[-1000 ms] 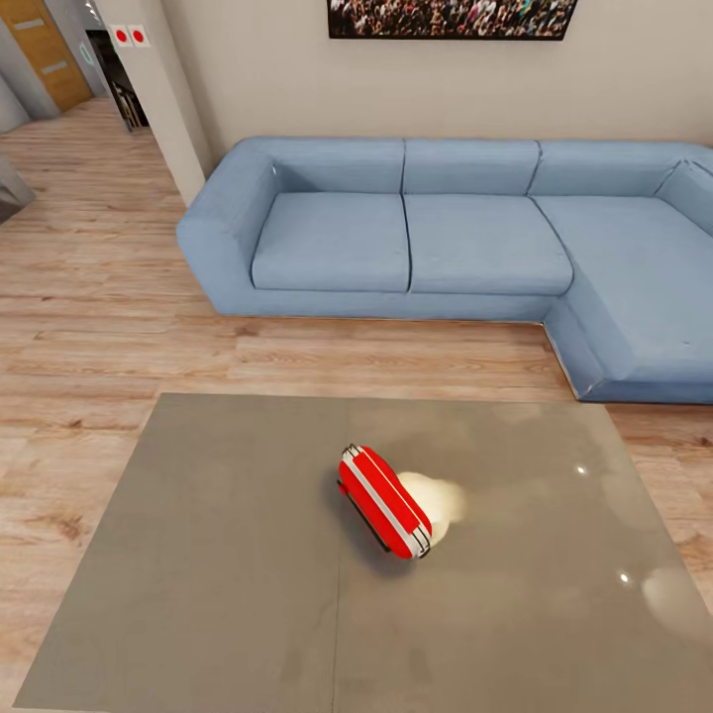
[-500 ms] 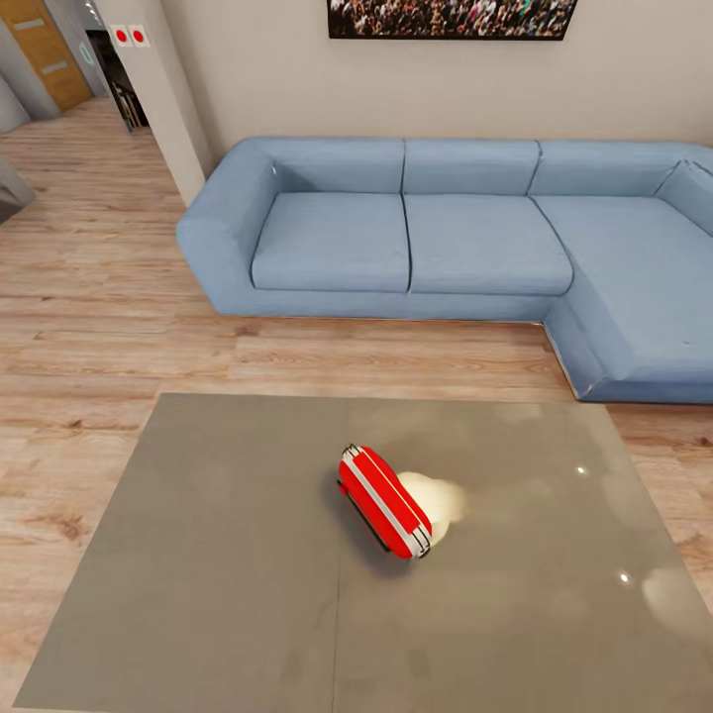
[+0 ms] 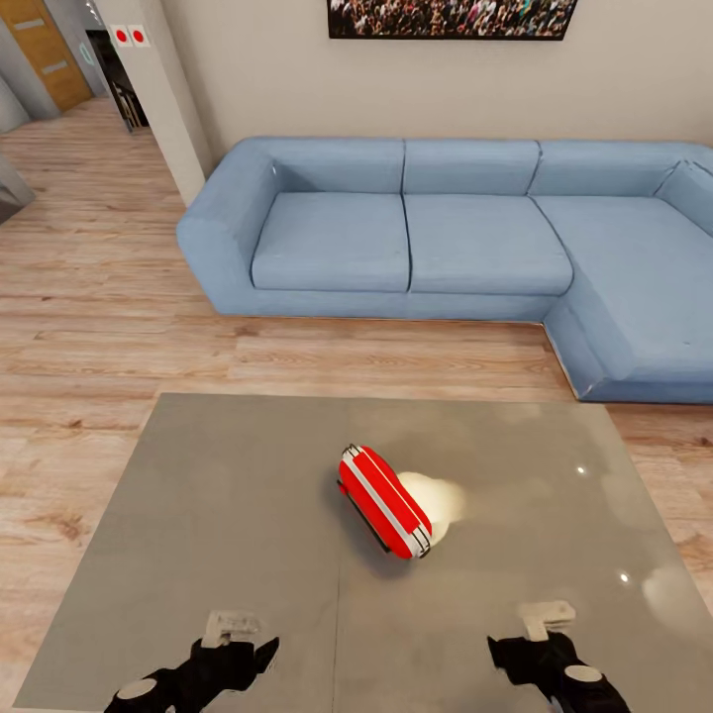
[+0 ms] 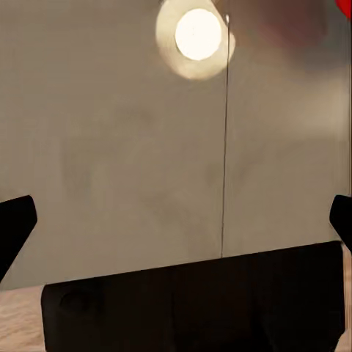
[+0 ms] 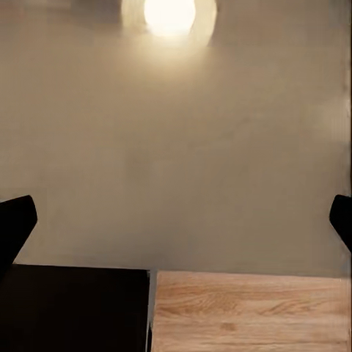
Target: Turn on the radio receiver that's on the table in the living room.
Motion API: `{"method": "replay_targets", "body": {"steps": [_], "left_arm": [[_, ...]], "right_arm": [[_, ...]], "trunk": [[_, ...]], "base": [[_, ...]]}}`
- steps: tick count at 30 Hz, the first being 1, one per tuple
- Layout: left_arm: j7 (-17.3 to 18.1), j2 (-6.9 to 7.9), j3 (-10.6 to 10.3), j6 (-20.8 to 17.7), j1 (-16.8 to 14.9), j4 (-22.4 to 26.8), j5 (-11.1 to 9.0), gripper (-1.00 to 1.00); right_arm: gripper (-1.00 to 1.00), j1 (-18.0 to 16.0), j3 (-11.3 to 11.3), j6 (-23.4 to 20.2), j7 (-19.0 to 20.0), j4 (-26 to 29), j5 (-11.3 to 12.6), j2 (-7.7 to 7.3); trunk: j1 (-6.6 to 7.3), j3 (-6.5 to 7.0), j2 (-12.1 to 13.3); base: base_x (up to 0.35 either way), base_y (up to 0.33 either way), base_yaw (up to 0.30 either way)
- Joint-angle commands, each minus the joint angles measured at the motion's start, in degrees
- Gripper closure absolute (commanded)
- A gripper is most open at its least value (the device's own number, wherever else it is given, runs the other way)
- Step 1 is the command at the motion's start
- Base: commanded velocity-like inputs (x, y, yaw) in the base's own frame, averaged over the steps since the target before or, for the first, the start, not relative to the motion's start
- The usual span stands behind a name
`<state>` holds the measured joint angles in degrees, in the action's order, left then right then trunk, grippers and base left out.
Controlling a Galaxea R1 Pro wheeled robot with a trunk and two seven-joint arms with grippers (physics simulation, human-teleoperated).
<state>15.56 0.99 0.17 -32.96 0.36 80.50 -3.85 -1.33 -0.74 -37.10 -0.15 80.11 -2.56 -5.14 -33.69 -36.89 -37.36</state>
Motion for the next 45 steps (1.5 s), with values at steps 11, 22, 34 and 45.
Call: {"method": "replay_targets", "body": {"steps": [11,22,34,45], "left_arm": [[0.61,3.23,0.08,-9.32,-0.82,5.23,0.0,-1.0],[5.05,3.74,0.09,-4.96,-7.81,2.56,-0.58,-1.0],[5.1,3.69,-0.25,0.85,-8.69,-0.38,1.57,-1.0],[5.1,3.53,-0.42,1.05,-8.71,-1.94,2.97,-1.0]], "right_arm": [[-1.0,-6.63,-1.82,-2.61,0.95,4.11,-9.41,0.81],[-1.0,-17.71,-3.62,-8.73,3.5,3.83,-9.43,1.08],[-1.0,-28.05,-5.64,-13.02,5.56,0.16,-9.71,5.5],[-1.0,-30.55,-12.14,-16.52,5.59,-0.54,-9.99,8.98]], "trunk": [[0.0,0.0,0.0],[0.0,0.0,0.0],[0.0,0.0,0.0],[0.0,0.0,0.0]], "base": [[0.0,0.0,0.0],[0.0,0.0,0.0],[0.0,0.0,0.0],[0.0,0.0,0.0]]}}
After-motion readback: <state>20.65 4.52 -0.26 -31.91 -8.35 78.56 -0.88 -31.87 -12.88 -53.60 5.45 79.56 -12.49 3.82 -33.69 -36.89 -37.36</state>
